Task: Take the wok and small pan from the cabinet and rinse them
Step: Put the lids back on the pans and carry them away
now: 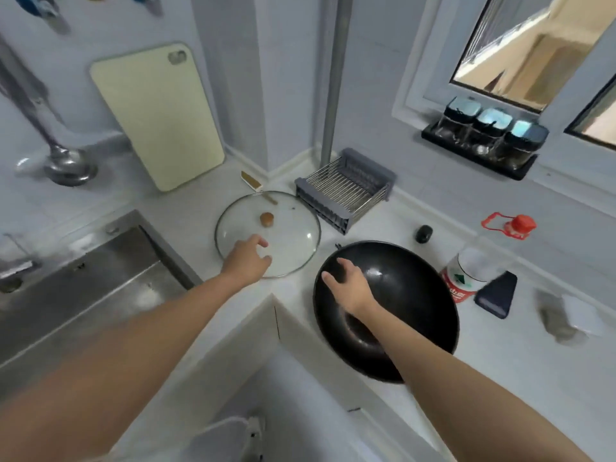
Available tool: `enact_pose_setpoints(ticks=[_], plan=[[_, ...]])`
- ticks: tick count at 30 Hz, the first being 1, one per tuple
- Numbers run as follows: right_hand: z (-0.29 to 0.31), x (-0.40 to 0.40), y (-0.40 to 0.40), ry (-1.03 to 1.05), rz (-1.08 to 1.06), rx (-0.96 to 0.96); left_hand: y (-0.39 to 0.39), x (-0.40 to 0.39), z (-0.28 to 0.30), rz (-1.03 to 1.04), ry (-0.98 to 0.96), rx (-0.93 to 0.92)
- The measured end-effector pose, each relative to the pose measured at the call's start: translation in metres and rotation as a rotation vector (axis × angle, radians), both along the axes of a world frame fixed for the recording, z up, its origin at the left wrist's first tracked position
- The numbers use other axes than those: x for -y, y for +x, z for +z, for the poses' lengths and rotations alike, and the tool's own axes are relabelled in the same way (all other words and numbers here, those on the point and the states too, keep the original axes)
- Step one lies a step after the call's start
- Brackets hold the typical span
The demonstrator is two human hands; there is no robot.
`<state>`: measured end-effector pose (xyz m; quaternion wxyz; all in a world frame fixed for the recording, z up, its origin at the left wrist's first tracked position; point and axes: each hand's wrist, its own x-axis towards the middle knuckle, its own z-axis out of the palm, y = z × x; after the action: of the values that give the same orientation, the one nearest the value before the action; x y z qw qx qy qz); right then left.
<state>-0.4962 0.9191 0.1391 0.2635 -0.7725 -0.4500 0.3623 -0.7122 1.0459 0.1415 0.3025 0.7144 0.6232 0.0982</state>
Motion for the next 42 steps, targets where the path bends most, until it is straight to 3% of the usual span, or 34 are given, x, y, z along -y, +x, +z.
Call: enact_pose_setpoints(ticks=[9,15,20,31,42], plan=[[-0.029,-0.067,-0.014,-0.106,-0.075,0.148,0.015,-0.136,-0.045,-0.269,0.115,-0.247],[-0.028,-0.070,-0.012,-0.132,-0.092,0.110,0.034,-0.177,-0.059,-0.497,0.120,-0.476],[-0.027,-0.072,-0.008,-0.142,-0.144,0.040,0.047,-0.190,-0.066,-0.565,0.170,-0.591],[-0.007,-0.052,-0.012,-0.132,-0.118,0.033,0.023,-0.155,-0.020,-0.583,0.270,-0.631],[0.018,0.094,0.034,-0.003,-0.262,0.061,0.050,-0.024,0.085,-0.493,0.444,-0.506]])
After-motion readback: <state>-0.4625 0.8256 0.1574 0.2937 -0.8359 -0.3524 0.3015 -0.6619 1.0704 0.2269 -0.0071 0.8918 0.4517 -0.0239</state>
